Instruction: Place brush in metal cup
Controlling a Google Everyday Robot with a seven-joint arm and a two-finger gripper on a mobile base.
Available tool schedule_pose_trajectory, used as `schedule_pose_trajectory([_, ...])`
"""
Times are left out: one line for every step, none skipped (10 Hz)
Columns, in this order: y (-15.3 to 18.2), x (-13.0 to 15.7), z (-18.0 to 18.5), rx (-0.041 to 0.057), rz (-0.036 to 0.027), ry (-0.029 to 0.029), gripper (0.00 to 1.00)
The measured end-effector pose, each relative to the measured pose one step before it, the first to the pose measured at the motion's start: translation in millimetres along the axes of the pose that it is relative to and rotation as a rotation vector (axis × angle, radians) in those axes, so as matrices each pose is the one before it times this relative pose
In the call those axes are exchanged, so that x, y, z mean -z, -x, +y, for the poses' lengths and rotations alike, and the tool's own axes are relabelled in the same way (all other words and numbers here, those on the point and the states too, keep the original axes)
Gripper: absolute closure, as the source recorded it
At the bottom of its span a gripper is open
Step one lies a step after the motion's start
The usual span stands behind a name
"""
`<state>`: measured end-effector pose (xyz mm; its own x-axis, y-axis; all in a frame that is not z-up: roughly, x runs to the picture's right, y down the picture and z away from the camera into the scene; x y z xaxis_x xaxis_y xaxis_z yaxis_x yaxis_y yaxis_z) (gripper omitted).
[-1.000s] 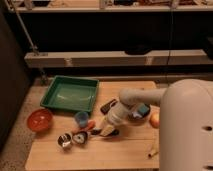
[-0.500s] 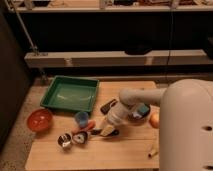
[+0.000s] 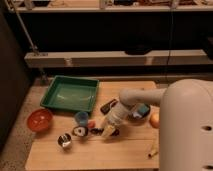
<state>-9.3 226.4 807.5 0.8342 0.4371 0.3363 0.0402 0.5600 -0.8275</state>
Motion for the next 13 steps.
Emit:
schedule_pose_trajectory([1.10, -1.16, 2.33, 0.01670, -0.01870, -0.02216, 0.23])
schedule_pose_trajectory([-5.90, -1.40, 4.73, 0.03033, -0.01872, -0.04804, 0.20])
schedule_pose_trajectory([-5.36, 0.20, 4.69, 0.01618, -0.00769, -0.03414, 0.20])
schedule_pose_trajectory([1.68, -3.42, 1.45, 0.01665, -0.00928, -0.01450, 0.20])
schedule_pose_trajectory([-2.75, -2.69, 1.45, 0.00718, -0.00247, -0.00386, 0.20])
schedule_pose_trajectory([-1.44, 0.18, -0.37, -0.00079, 0.00043, -0.00574, 0.20])
schedule_pose_trajectory([-1.62, 1.36, 0.56, -0.00108, 0.00170, -0.00276, 0.20])
schedule_pose_trajectory([2.05, -1.72, 0.00, 0.00306, 0.00096, 0.00129, 0.20])
schedule_pose_trajectory([0.70, -1.09, -0.02, -0.00326, 0.00031, 0.00050, 0.20])
schedule_pose_trajectory([-1.01, -0.45, -0.47, -0.00563, 0.00036, -0.00039, 0.20])
schedule_pose_trajectory([-0.71, -0.27, -0.67, -0.00890, 0.00020, 0.00321, 0.21])
schedule_pose_trajectory([1.94, -1.90, -0.65, -0.00206, -0.00063, 0.00644, 0.27])
schedule_pose_trajectory([1.64, -1.66, -0.22, -0.00072, -0.00021, 0.00612, 0.34])
